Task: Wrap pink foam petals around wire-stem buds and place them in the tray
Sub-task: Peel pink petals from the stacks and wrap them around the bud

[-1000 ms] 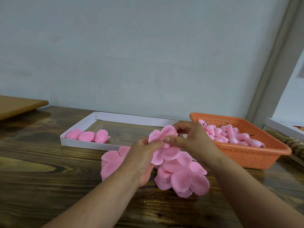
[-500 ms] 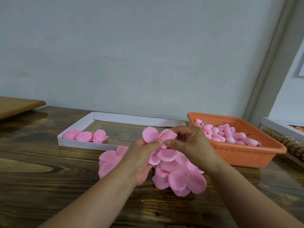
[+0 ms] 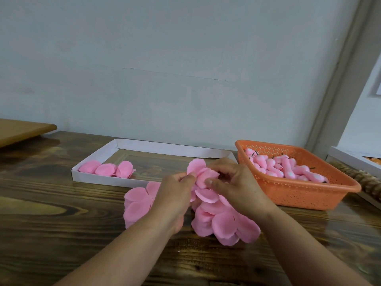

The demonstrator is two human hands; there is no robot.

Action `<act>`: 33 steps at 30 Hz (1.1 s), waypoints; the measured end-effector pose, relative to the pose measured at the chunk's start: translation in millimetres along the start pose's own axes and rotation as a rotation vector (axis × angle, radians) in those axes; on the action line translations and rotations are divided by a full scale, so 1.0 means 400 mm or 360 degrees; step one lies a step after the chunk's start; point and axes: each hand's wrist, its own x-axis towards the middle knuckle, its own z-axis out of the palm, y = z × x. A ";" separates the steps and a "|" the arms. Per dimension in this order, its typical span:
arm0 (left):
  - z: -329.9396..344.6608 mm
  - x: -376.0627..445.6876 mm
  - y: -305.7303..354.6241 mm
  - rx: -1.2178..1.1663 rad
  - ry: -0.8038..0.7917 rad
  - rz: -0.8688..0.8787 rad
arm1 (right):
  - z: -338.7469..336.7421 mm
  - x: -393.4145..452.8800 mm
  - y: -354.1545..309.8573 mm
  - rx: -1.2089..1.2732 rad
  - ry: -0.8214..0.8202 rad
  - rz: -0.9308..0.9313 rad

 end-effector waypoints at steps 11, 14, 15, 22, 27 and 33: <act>0.000 -0.008 -0.005 0.0155 -0.0138 0.0125 | -0.001 0.015 -0.005 0.0036 0.0089 0.0193; -0.002 -0.009 -0.004 0.0177 -0.0164 0.0133 | 0.002 0.017 -0.004 0.0126 0.0110 0.0228; -0.003 -0.009 -0.003 0.0185 -0.0172 0.0133 | 0.000 0.018 -0.005 0.0135 0.0108 0.0222; -0.010 -0.007 -0.003 0.0174 -0.0252 0.0092 | -0.024 0.023 0.001 -0.0124 -0.0055 0.0233; -0.016 0.001 -0.005 0.0154 -0.0359 0.0006 | -0.039 0.026 0.001 0.0030 -0.0202 0.0246; -0.014 0.000 -0.003 0.0105 -0.0317 -0.0073 | -0.016 0.022 0.007 0.0082 -0.0084 0.0289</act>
